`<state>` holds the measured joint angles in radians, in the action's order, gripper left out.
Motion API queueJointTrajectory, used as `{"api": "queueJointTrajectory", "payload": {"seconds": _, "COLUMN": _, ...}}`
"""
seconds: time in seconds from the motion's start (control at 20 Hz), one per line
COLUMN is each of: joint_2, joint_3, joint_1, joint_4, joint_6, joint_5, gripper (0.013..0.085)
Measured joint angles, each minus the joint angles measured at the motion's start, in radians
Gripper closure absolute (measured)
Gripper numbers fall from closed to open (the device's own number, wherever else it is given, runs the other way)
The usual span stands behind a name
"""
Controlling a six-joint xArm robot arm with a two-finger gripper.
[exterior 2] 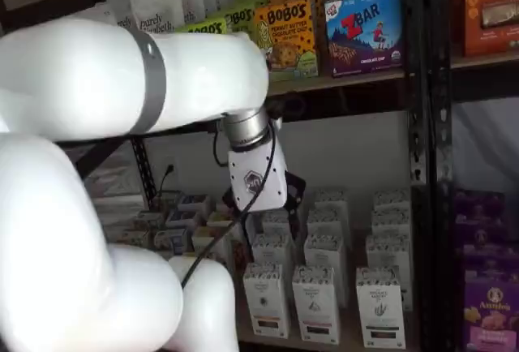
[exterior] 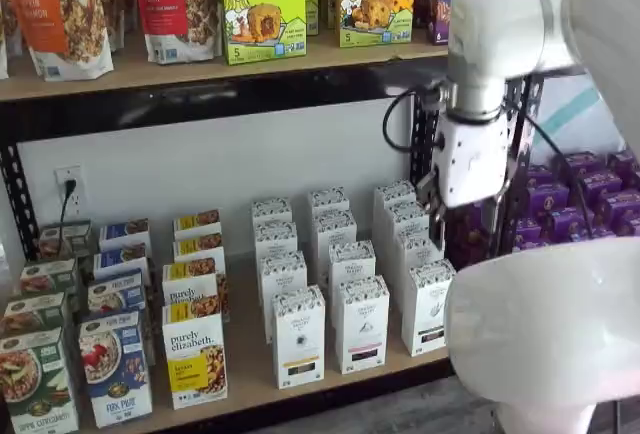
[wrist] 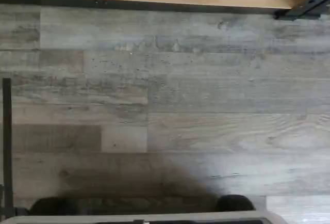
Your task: Pick up the white box with a green strip in the middle, on the bottom shelf, the sixth box from the left
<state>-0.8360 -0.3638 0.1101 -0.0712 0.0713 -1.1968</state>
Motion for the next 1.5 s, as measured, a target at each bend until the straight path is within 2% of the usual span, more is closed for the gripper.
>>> {"api": "queueJointTrajectory", "payload": {"seconds": 0.25, "joint_2": 0.127, "joint_3": 0.082, "joint_1": -0.006, "joint_4": 0.026, "joint_6": -0.005, "joint_5": 0.200, "gripper": 0.0130}}
{"api": "queueJointTrajectory", "payload": {"seconds": 0.5, "joint_2": 0.303, "joint_3": 0.141, "joint_1": -0.028, "joint_4": 0.020, "joint_6": -0.039, "joint_5": 0.483, "gripper": 0.0130}}
{"api": "queueJointTrajectory", "payload": {"seconds": 0.6, "joint_2": 0.390, "joint_3": 0.144, "joint_1": -0.031, "joint_4": 0.012, "joint_6": -0.052, "joint_5": 0.585, "gripper": 0.0130}}
{"api": "queueJointTrajectory", "payload": {"seconds": 0.75, "joint_2": 0.532, "joint_3": 0.136, "joint_1": -0.028, "joint_4": -0.025, "joint_6": -0.085, "joint_5": 0.756, "gripper": 0.0130}}
{"api": "queueJointTrajectory", "payload": {"seconds": 0.9, "joint_2": 0.677, "joint_3": 0.075, "joint_1": -0.019, "joint_4": 0.010, "joint_6": -0.045, "joint_5": 0.820, "gripper": 0.0130}}
{"api": "queueJointTrajectory", "payload": {"seconds": 1.05, "joint_2": 0.819, "joint_3": 0.003, "joint_1": 0.007, "joint_4": -0.034, "joint_6": -0.061, "joint_5": 0.860, "gripper": 0.0130}}
{"api": "queueJointTrajectory", "payload": {"seconds": 1.15, "joint_2": 0.908, "joint_3": -0.042, "joint_1": 0.026, "joint_4": -0.007, "joint_6": -0.016, "joint_5": 0.908, "gripper": 0.0130}}
{"api": "queueJointTrajectory", "payload": {"seconds": 1.3, "joint_2": 1.029, "joint_3": -0.121, "joint_1": 0.053, "joint_4": -0.031, "joint_6": -0.013, "joint_5": 0.962, "gripper": 0.0130}}
{"api": "queueJointTrajectory", "payload": {"seconds": 1.4, "joint_2": 1.096, "joint_3": -0.177, "joint_1": 0.062, "joint_4": -0.015, "joint_6": 0.013, "joint_5": 0.963, "gripper": 0.0130}}
{"api": "queueJointTrajectory", "payload": {"seconds": 1.5, "joint_2": 1.154, "joint_3": -0.225, "joint_1": 0.071, "joint_4": 0.022, "joint_6": 0.057, "joint_5": 0.973, "gripper": 0.0130}}
